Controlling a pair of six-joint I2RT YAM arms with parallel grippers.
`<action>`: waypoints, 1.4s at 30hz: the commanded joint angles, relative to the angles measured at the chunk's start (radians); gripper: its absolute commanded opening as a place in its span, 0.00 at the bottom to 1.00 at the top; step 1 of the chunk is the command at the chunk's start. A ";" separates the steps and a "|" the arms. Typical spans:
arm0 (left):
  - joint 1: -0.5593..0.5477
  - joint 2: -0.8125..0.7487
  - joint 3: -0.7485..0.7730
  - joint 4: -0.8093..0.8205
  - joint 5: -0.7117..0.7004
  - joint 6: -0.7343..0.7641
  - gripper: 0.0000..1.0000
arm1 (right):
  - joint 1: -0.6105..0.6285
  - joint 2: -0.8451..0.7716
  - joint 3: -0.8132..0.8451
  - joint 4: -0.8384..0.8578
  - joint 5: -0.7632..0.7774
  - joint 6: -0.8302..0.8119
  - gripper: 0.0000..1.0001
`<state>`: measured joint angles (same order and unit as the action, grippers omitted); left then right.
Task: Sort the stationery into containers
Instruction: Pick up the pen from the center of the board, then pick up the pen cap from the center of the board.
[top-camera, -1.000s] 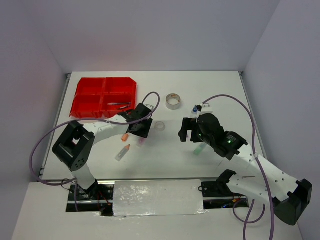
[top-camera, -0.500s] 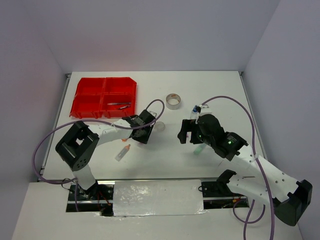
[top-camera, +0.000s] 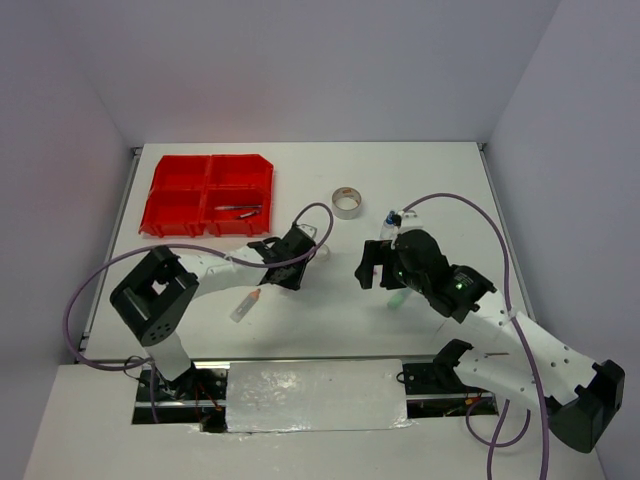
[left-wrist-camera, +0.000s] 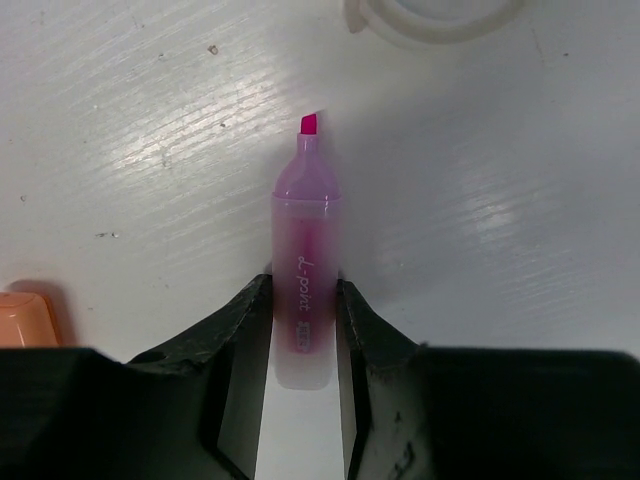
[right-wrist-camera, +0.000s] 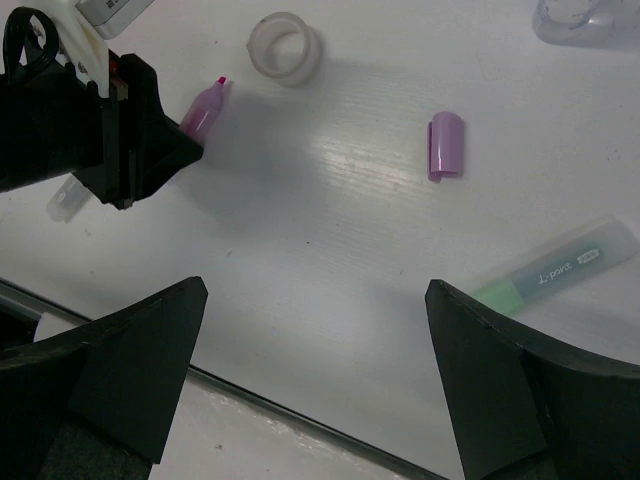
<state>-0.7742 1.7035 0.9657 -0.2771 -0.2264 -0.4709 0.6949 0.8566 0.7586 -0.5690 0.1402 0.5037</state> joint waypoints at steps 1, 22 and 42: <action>-0.031 0.012 -0.053 -0.028 0.044 -0.049 0.01 | -0.006 -0.001 -0.010 0.040 0.013 -0.008 0.99; -0.208 -0.855 -0.222 -0.106 0.025 -0.147 0.00 | -0.061 0.603 0.218 0.084 0.219 -0.273 0.72; -0.211 -1.035 -0.255 -0.145 0.071 -0.120 0.00 | -0.146 0.846 0.286 0.161 0.059 -0.373 0.52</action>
<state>-0.9791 0.6674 0.7124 -0.4450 -0.1745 -0.6022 0.5579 1.6825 0.9936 -0.4484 0.2192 0.1501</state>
